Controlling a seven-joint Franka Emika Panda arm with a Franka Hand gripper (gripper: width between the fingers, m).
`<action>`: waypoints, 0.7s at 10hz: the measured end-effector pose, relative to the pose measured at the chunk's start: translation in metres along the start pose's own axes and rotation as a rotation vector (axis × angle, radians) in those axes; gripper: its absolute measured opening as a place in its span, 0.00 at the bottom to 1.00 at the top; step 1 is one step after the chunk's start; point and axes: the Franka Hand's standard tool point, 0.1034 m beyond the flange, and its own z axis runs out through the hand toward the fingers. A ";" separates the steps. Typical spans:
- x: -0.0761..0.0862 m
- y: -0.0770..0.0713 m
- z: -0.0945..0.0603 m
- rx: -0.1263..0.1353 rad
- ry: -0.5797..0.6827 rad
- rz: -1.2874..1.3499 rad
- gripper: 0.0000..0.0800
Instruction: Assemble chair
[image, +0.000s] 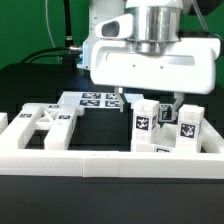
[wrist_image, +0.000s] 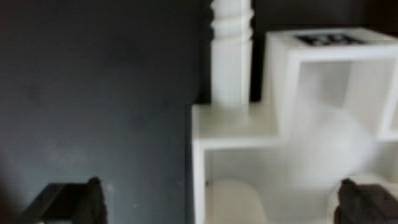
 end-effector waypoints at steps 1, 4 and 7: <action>0.000 0.002 0.004 -0.004 0.002 0.000 0.81; -0.002 0.010 0.014 -0.020 -0.007 -0.007 0.81; 0.009 0.014 0.016 -0.013 0.041 -0.015 0.81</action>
Offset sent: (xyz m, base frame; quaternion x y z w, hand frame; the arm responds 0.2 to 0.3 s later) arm 0.0052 -0.0116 -0.0091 -0.0120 0.0133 -0.0122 0.9998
